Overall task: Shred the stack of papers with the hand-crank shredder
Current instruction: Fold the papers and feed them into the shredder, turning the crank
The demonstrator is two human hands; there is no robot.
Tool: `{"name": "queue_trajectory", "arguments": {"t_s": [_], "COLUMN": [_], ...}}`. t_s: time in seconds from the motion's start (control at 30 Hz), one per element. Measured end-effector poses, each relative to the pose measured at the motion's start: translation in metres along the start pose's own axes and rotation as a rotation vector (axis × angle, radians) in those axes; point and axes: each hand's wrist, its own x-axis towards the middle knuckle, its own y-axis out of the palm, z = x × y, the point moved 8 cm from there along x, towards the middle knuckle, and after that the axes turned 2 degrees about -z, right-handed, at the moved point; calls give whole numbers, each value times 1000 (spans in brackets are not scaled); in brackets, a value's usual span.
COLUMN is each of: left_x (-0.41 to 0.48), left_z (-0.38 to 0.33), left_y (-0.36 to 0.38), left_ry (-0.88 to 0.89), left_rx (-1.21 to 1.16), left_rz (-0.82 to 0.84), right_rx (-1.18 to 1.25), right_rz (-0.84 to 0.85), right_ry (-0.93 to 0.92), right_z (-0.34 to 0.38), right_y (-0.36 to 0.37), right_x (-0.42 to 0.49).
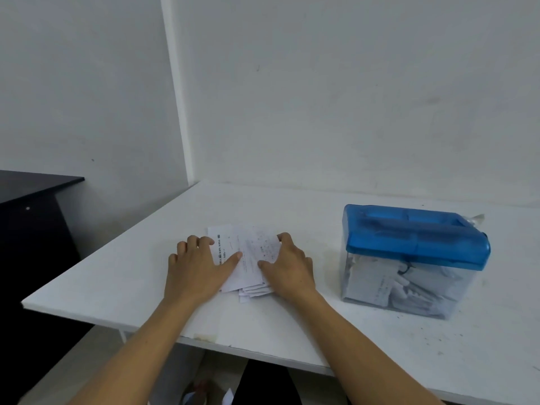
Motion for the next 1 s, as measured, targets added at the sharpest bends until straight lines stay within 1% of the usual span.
{"name": "queue_trajectory", "arguments": {"t_s": [0.13, 0.27, 0.33, 0.43, 0.53, 0.6, 0.73, 0.8, 0.87, 0.93, 1.0], "left_x": [-1, -1, -2, -4, -6, -5, -2, 0, 2, 5, 4], "left_z": [2, -2, -4, -9, -14, -16, -27, -32, -33, -33, -36], "left_y": [2, 5, 5, 4, 3, 3, 5, 6, 2, -4, -9], "left_ry": [-56, -17, 3, 53, 84, 76, 31, -36, -151, -217, -239], "left_rx": [11, -27, -35, 8, 38, 65, 106, 47, -84, -245, -351], "left_rz": [53, 108, 111, 106, 120, 147, 252, 310, 342, 317, 311], "right_rx": [156, 330, 377, 380, 389, 400, 388, 384, 396, 410, 400], "right_rz": [-33, -77, -98, -147, -203, -222, -201, -182, -162, -125, -64], "right_ry": [50, 50, 1, -63, -78, -82, -88, -83, -65, -52, -62], "right_z": [-2, -3, 0, 6, 8, 8, 10, 10, 10, 11, 14], "right_y": [-1, -2, -7, -17, -20, -20, -16, -16, -17, -17, -12], "right_x": [0, 1, 0, -3, -2, -1, 0, -1, -2, -2, -3]}}
